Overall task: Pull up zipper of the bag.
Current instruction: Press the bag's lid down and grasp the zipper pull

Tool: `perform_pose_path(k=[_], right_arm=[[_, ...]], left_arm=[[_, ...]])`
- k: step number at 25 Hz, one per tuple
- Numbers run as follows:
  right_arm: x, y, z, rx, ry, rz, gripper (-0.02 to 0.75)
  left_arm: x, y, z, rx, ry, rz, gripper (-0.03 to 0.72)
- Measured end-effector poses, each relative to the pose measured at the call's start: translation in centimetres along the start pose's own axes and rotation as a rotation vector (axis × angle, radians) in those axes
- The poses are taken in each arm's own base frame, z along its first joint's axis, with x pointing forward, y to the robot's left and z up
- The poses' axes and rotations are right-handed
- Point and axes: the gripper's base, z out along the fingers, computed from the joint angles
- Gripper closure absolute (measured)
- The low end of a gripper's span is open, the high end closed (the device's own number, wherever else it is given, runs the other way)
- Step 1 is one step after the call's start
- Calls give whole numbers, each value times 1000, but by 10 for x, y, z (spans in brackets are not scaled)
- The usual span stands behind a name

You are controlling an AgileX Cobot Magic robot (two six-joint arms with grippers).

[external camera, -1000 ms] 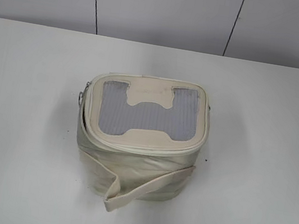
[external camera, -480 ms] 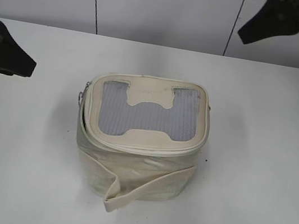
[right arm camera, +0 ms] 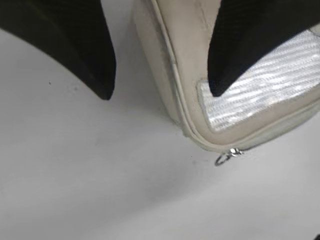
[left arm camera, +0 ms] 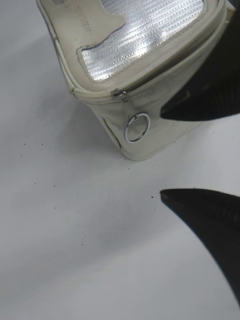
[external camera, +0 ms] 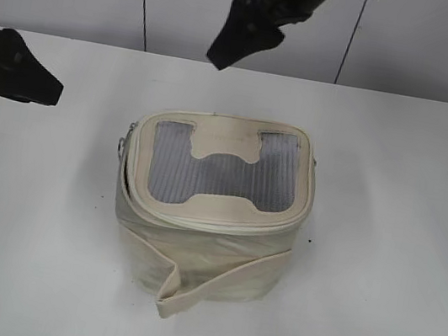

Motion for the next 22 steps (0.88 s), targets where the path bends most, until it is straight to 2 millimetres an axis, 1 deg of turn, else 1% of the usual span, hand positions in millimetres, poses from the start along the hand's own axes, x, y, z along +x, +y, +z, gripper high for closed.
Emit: perform_pose_path(k=[3, 6, 14, 18, 22], right_arm=[[-10, 12, 21, -37, 11, -35, 278], [-12, 19, 37, -69, 32, -45, 278], [0, 13, 65, -104, 82, -5, 278], [3, 12, 75, -126, 88, 11, 278], [8, 10, 88, -149, 97, 30, 308]], left_arm=[[0, 0, 0, 0, -1, -1, 340], [-2, -1, 0, 13, -18, -25, 340], [-4, -3, 0, 31, -42, -60, 340], [-4, -3, 0, 33, -44, -63, 340], [-4, -5, 1, 42, -40, -16, 340]])
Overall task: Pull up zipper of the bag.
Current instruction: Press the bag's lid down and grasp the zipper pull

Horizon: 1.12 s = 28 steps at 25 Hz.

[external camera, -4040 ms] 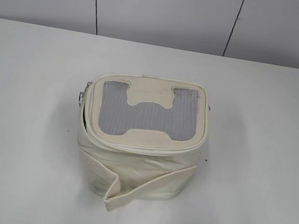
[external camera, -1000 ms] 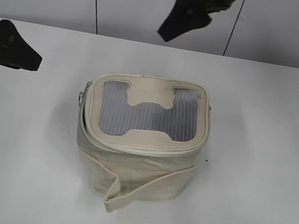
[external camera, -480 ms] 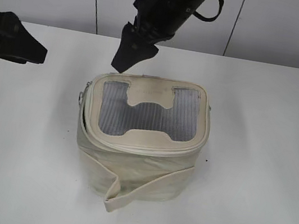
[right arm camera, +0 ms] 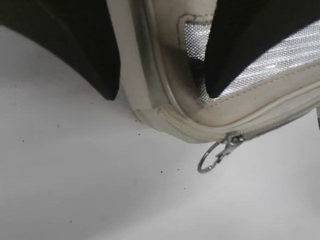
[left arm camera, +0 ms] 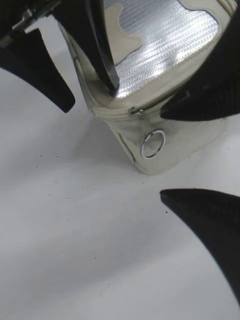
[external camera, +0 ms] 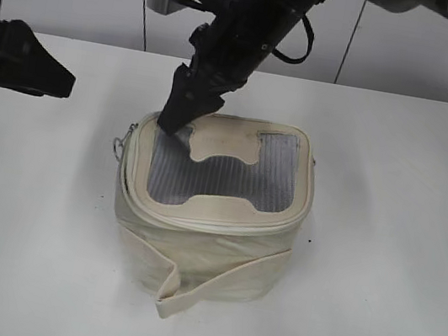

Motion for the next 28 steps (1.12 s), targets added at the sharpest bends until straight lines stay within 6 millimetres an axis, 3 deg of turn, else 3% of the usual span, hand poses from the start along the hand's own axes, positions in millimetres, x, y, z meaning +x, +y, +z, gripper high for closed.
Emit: perform_pose_path(k=[6, 10, 12, 23, 28], right_arm=[[2, -2, 7, -22, 3, 13, 408], [1, -1, 7, -27, 4, 14, 594], [2, -1, 7, -29, 6, 18, 650], [1, 0, 5, -25, 7, 41, 657], [1, 0, 5, -22, 9, 47, 657]], left_arm=[[3, -14, 6, 42, 26, 90, 340], [-1, -12, 6, 7, -10, 97, 328], [-2, -10, 6, -8, -26, 99, 309], [9, -3, 28, 52, 102, 172, 267], [12, -2, 38, 62, 133, 185, 212]])
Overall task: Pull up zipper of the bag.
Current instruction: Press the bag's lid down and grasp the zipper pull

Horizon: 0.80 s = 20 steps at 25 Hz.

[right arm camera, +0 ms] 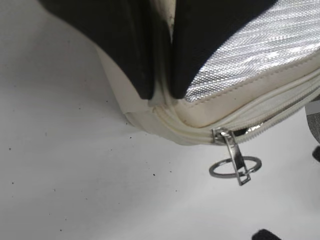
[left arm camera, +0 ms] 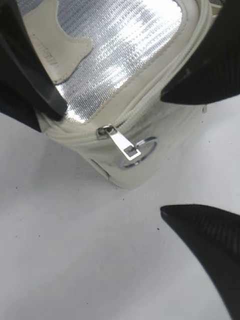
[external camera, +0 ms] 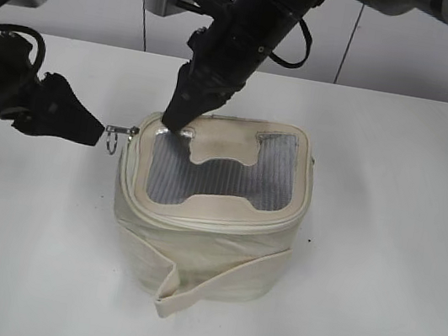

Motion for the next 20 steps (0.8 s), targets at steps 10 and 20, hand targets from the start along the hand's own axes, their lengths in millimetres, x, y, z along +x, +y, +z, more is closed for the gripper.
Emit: perform_pose_path(k=[10, 20], right_arm=[[0, 0, 0, 0, 0, 5, 657], [0, 0, 0, 0, 1, 5, 657]], left_arm=[[1, 2, 27, -37, 21, 6, 197], [0, 9, 34, -71, 5, -21, 340]])
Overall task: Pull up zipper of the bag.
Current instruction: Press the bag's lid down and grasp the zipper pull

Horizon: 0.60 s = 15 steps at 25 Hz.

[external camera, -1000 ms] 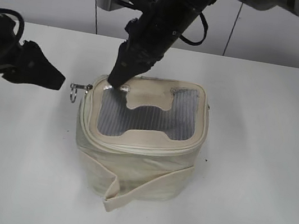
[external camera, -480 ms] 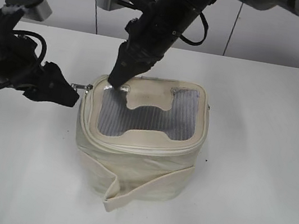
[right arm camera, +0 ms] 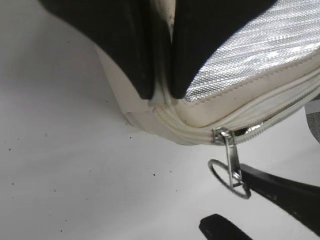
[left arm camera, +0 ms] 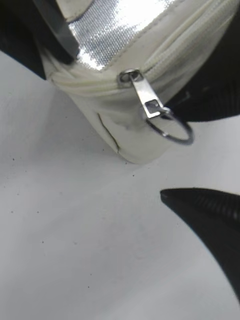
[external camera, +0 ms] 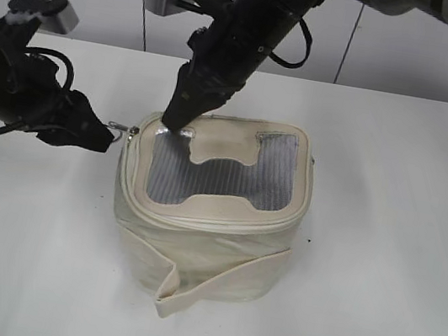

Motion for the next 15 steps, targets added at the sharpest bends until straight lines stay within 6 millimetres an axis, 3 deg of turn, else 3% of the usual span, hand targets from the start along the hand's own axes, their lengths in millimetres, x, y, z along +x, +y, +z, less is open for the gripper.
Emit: perform_pose_path(k=[7, 15], right_arm=[[0, 0, 0, 2, 1, -1, 660], [1, -1, -1, 14, 10, 8, 660]], left_arm=[[0, -14, 5, 30, 10, 140, 658], [2, -19, 1, 50, 33, 204, 691]])
